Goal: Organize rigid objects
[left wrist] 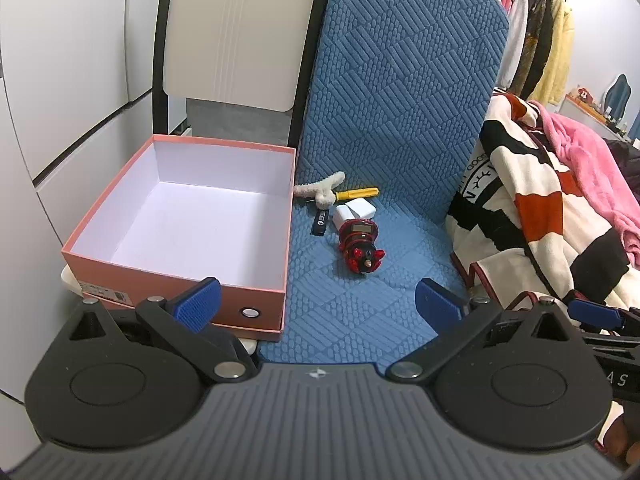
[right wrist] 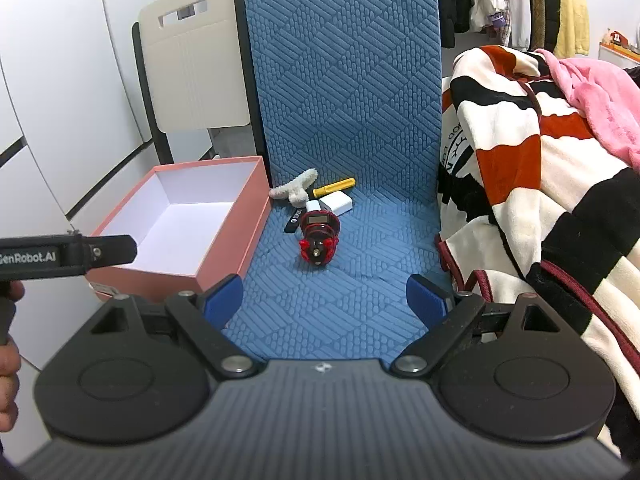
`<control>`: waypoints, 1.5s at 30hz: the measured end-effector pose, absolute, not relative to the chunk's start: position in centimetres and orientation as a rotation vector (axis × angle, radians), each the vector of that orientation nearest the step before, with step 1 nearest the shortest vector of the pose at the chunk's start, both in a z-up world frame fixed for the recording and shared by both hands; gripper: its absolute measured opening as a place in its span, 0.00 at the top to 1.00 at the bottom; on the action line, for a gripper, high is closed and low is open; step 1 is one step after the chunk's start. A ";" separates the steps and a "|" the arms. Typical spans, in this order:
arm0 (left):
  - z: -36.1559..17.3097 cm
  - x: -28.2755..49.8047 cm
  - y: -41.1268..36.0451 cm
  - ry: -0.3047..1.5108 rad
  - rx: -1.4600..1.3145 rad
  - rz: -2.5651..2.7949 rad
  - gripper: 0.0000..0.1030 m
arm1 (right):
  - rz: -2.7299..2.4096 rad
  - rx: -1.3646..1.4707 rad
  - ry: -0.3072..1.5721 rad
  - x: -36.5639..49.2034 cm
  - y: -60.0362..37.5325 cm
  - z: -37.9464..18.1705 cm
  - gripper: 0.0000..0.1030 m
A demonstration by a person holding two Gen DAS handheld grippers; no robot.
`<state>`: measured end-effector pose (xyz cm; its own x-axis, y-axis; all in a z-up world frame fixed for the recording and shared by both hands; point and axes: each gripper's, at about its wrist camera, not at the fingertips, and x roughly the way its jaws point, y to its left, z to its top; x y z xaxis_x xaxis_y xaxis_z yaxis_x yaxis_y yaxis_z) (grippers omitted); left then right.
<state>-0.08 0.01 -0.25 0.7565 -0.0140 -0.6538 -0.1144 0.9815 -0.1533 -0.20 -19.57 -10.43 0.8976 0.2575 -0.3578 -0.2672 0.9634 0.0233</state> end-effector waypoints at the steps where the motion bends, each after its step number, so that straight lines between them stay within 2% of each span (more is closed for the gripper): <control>1: -0.3 0.0 0.0 0.712 -0.190 0.056 0.00 | 0.271 -0.029 0.369 -0.1 -19.6 -10.5 0.12; 45: -1.3 0.5 -0.1 0.756 -0.209 0.046 0.00 | 0.273 -0.032 0.387 0.2 -19.5 -11.6 0.12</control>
